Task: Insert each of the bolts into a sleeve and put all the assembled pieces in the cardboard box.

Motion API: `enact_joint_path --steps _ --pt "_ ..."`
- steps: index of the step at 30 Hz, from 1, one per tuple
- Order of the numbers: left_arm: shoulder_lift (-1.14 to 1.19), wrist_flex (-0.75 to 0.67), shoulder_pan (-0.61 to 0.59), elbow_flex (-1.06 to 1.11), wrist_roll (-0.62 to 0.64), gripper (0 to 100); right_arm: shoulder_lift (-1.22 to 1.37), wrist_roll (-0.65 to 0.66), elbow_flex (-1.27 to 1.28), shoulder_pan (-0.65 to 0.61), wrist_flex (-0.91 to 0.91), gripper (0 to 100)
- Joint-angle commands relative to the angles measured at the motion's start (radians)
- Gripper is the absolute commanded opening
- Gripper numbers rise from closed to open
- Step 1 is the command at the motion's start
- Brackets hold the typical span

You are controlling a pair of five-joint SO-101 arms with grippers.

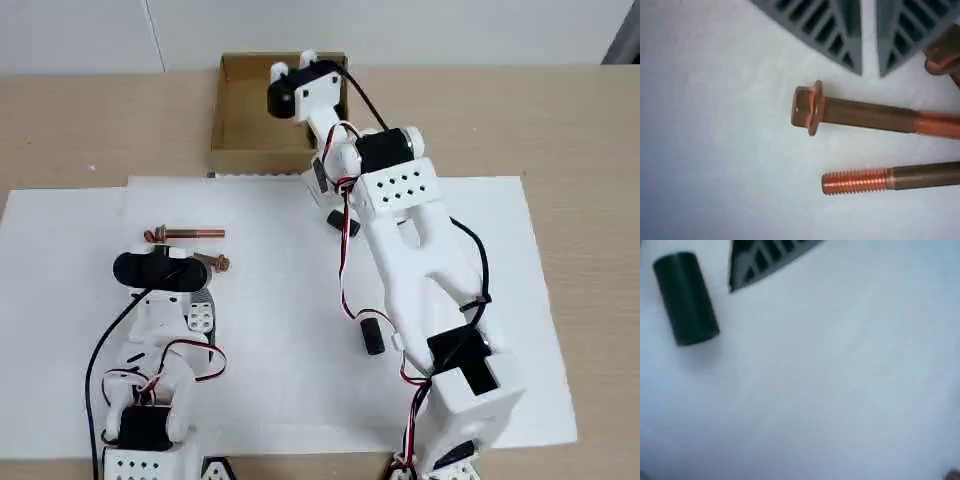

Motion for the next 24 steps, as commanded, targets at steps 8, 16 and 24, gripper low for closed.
enact_joint_path --steps 8,16,24 --pt "-0.008 0.003 -0.005 -0.004 0.011 1 0.099 0.195 -0.049 0.004 0.079 11.9" --pt "-0.008 0.003 -0.005 -0.004 0.011 1 0.189 0.287 -0.051 0.038 0.074 14.5" --pt "-0.008 0.003 -0.005 -0.004 0.011 1 0.249 0.387 -0.051 0.073 0.071 17.7"
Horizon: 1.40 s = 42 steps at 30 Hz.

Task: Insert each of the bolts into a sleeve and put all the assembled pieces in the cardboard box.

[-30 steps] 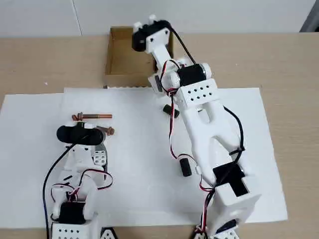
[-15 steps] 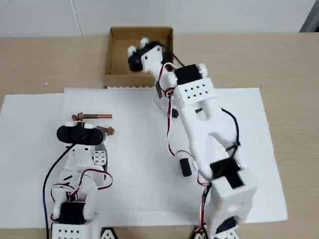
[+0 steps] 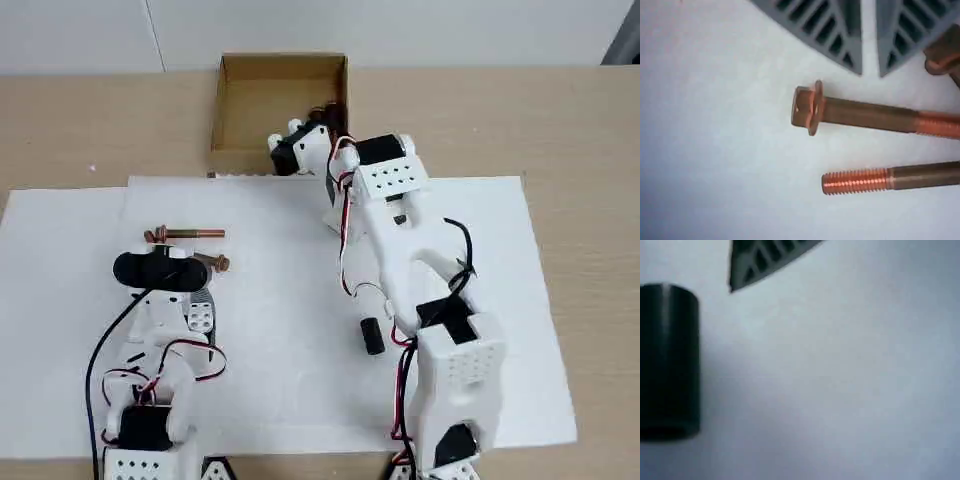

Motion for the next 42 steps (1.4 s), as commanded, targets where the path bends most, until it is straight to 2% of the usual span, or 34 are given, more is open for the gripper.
enact_joint_path --steps 1,8,16,22,26,29,42 --pt "-0.008 0.003 -0.005 -0.004 0.011 1 0.004 0.041 -0.044 0.005 -0.01 17.7" --pt "-0.008 0.003 -0.005 -0.004 0.011 1 0.05 0.046 -0.044 0.004 -0.099 17.7" --pt "-0.008 0.003 -0.005 -0.004 0.011 1 0.125 0.046 -0.044 0.004 -0.116 17.4" --pt "-0.008 0.003 -0.005 -0.004 0.011 1 0.162 0.044 -0.044 0.001 -0.116 1.3" --pt "-0.008 0.003 -0.005 -0.004 0.011 1 0.154 0.038 -0.044 0.001 -0.111 0.3" --pt "-0.008 0.003 -0.005 -0.004 0.011 1 0.131 0.017 -0.087 -0.004 -0.054 0.2" --pt "-0.008 0.003 -0.005 -0.005 0.011 1 -0.051 -0.264 -0.245 -0.038 0.292 0.2"
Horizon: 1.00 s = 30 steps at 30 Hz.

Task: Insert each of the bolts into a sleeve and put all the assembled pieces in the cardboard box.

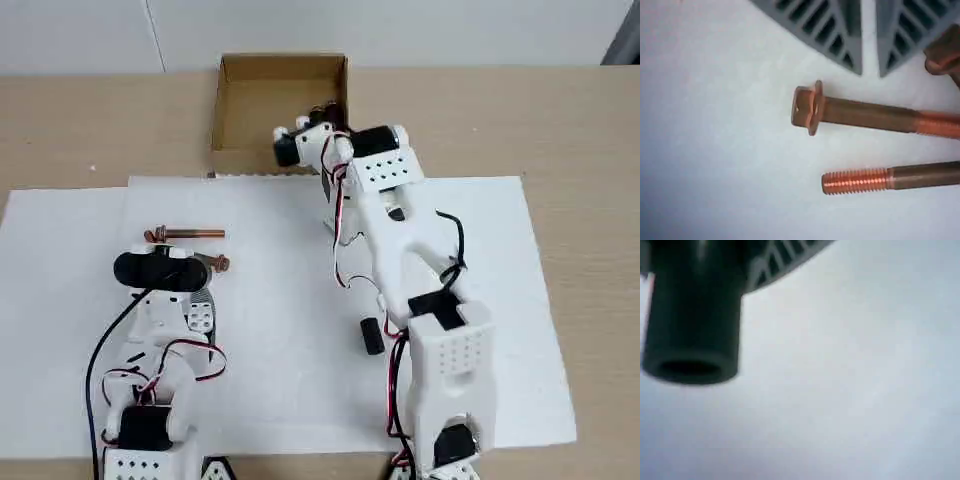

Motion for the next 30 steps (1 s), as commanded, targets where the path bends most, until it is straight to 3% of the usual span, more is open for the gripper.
enact_joint_path --steps 1,8,18,26,30 --pt "-0.008 0.003 -0.005 -0.005 0.011 1 -0.125 -0.084 -0.057 -0.005 0.073 0.2" --pt "-0.008 0.003 0.0 -0.005 0.006 1 -0.312 -0.199 -0.021 -0.01 0.082 0.3" --pt "-0.006 0.02 -0.006 -0.019 0.006 1 -0.661 -0.295 0.354 -0.002 0.082 0.3" --pt "-0.002 0.13 -0.006 -0.223 -0.011 1 -0.9 -0.439 0.75 0.004 0.061 0.4" --pt "0.106 0.161 -0.006 -0.325 -0.032 1 -0.967 -0.44 0.827 0.104 0.018 0.3"
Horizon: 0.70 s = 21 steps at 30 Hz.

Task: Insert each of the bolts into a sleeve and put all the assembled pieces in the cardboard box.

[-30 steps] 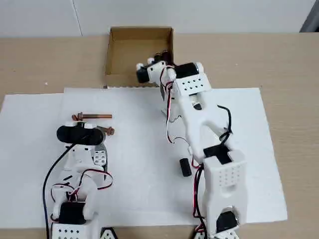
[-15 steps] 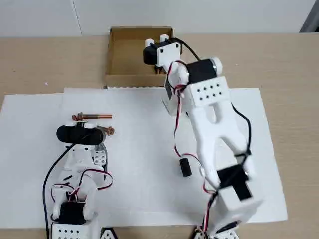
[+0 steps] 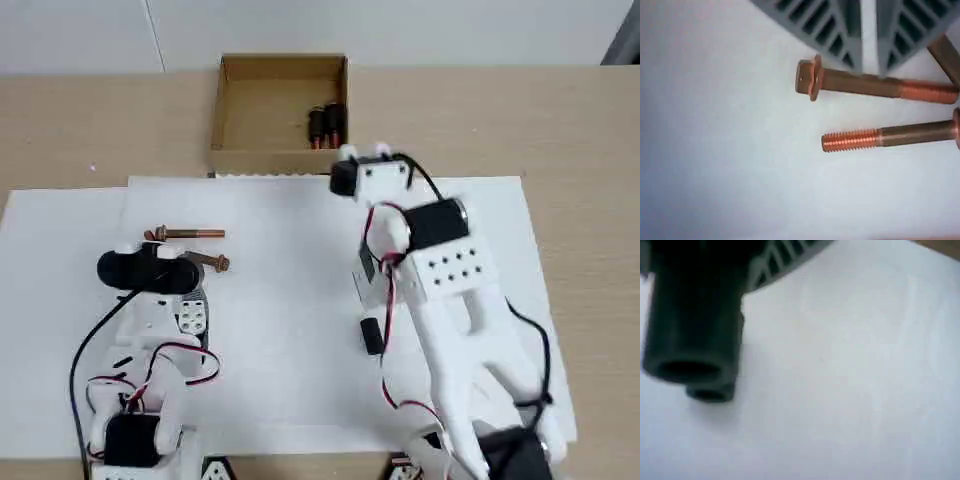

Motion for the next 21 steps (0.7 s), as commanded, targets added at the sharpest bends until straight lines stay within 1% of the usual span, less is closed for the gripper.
enact_joint_path --steps 1,5,9,11,15,21 --pt "0.126 0.008 -0.006 -0.14 -0.011 1 -0.079 -0.014 0.031 0.102 -0.031 0.3" --pt "0.377 -0.006 -0.005 -0.328 -0.009 1 -0.087 -0.011 0.058 0.206 -0.025 0.3" --pt "0.652 0.0 -0.005 -0.492 -0.009 1 -0.088 -0.011 0.064 0.26 -0.022 0.3" --pt "0.763 0.006 -0.005 -0.565 -0.012 1 -0.088 -0.011 0.069 0.271 -0.022 0.3" --pt "0.942 0.064 -0.005 -0.717 -0.012 1 -0.088 -0.011 0.074 0.278 -0.022 0.3" --pt "1.206 0.153 -0.005 -0.891 -0.012 1 -0.088 -0.015 0.074 0.278 -0.033 0.3"
